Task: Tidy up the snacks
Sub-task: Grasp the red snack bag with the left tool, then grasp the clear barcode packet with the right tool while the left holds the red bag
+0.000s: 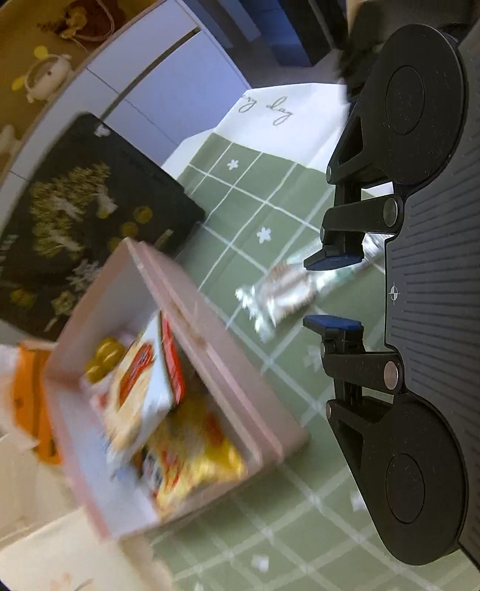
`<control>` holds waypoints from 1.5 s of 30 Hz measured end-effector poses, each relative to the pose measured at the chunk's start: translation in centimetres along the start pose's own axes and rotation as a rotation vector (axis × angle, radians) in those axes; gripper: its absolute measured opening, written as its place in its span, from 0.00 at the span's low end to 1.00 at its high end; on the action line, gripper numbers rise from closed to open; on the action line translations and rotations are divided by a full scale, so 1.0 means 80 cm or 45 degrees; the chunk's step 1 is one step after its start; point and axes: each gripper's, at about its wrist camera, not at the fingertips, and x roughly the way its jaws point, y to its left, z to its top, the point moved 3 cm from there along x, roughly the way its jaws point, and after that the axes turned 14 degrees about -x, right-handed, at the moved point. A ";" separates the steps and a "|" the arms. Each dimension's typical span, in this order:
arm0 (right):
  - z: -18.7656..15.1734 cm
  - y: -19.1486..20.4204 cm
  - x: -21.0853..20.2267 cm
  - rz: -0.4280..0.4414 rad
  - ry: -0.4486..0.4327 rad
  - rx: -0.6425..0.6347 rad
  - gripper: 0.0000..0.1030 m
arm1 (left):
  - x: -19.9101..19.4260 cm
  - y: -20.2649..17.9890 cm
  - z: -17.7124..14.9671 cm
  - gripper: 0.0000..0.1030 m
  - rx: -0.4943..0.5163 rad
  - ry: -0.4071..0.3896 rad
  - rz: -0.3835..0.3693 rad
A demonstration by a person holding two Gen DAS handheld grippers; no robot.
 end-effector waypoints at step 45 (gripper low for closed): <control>0.020 0.218 -0.006 0.435 0.101 -0.821 0.42 | -0.152 0.219 -0.215 0.37 -0.849 -0.070 -0.164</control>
